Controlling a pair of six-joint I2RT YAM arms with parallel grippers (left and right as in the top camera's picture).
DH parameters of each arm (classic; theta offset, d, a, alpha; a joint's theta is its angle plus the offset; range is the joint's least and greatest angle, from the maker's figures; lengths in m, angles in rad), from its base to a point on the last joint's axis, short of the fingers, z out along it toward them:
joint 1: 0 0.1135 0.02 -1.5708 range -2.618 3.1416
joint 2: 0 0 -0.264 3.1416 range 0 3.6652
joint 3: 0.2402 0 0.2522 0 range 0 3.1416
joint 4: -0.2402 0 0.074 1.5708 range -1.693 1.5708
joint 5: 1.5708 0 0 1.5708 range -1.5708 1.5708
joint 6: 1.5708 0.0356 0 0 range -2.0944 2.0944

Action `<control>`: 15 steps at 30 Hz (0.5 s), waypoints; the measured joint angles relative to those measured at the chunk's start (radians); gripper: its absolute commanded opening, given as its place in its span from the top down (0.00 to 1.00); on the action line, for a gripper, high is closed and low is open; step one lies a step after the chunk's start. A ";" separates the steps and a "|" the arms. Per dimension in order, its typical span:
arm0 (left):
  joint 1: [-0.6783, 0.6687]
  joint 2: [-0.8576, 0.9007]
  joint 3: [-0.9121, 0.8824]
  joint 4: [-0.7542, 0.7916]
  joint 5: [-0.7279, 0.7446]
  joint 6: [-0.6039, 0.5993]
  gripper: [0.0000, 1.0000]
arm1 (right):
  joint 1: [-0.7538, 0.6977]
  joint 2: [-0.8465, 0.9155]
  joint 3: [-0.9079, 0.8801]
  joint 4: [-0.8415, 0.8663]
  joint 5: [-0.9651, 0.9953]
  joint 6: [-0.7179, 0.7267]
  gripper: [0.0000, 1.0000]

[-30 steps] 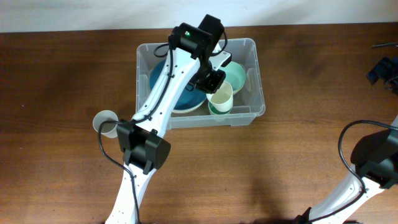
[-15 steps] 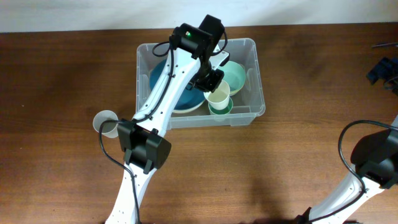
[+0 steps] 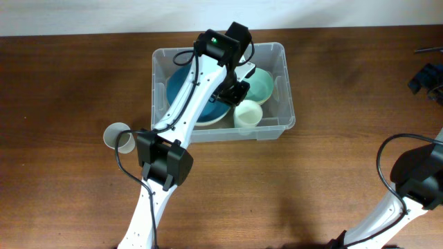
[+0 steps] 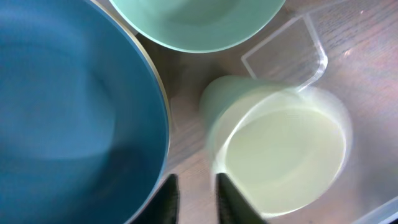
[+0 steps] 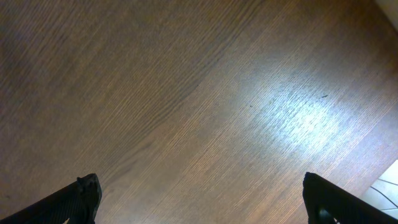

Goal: Pack container
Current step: 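Lower the cream cup into the green cup, open left gripper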

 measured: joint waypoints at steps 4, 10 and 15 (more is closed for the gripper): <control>0.000 0.000 0.000 0.008 -0.002 0.002 0.66 | 0.000 0.000 0.000 0.000 0.000 0.000 0.01; 0.000 0.000 0.005 0.033 -0.002 0.002 0.32 | 0.000 0.000 0.000 0.000 0.000 0.000 0.01; 0.006 0.001 0.092 0.041 -0.026 0.002 0.01 | 0.000 0.000 0.000 0.000 0.000 0.000 0.01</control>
